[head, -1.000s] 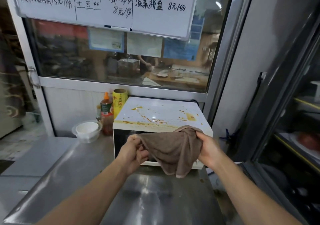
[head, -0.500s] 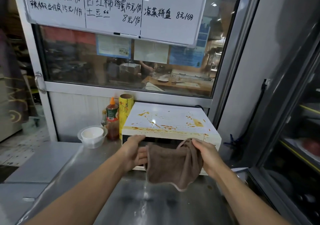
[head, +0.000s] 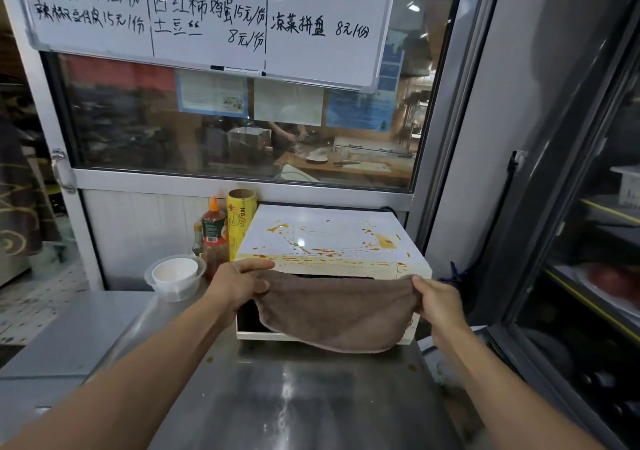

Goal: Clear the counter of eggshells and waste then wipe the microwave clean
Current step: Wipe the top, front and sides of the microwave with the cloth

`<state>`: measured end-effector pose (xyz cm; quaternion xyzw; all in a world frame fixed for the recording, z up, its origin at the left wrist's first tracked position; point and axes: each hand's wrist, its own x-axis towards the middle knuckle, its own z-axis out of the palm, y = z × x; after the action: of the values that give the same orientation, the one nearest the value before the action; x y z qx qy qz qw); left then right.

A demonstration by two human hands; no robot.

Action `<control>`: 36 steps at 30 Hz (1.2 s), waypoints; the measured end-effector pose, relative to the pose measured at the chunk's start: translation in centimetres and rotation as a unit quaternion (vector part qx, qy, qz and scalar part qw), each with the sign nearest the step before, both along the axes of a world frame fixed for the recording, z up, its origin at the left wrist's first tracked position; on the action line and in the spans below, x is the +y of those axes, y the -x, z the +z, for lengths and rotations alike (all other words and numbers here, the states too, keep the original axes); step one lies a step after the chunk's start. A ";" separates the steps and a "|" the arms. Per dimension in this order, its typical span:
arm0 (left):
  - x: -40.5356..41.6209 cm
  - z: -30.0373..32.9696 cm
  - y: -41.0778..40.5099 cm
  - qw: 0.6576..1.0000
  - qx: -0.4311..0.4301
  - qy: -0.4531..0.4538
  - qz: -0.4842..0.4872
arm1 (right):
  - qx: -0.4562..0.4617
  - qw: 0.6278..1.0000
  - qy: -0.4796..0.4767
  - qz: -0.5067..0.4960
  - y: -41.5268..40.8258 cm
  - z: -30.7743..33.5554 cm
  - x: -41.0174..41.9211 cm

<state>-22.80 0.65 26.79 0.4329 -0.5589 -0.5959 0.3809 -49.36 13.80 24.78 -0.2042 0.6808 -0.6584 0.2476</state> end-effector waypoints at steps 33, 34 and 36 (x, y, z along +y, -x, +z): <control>1.2 1.9 3.5 0.996 -0.031 0.035 -0.076 | 0.007 0.959 -0.047 0.280 -5.6 6.7 -2.4; 1.4 2.0 3.6 0.995 -0.017 0.037 -0.094 | -0.013 0.954 -0.028 0.297 -6.7 7.1 -2.8; 1.3 2.1 3.7 0.991 0.003 0.048 -0.127 | -0.041 0.948 0.005 0.315 -8.3 7.6 -3.5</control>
<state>-26.46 1.99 28.92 0.3378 -0.6363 -0.6132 0.3241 -41.03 10.34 32.35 -0.3821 0.5678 -0.5579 0.4695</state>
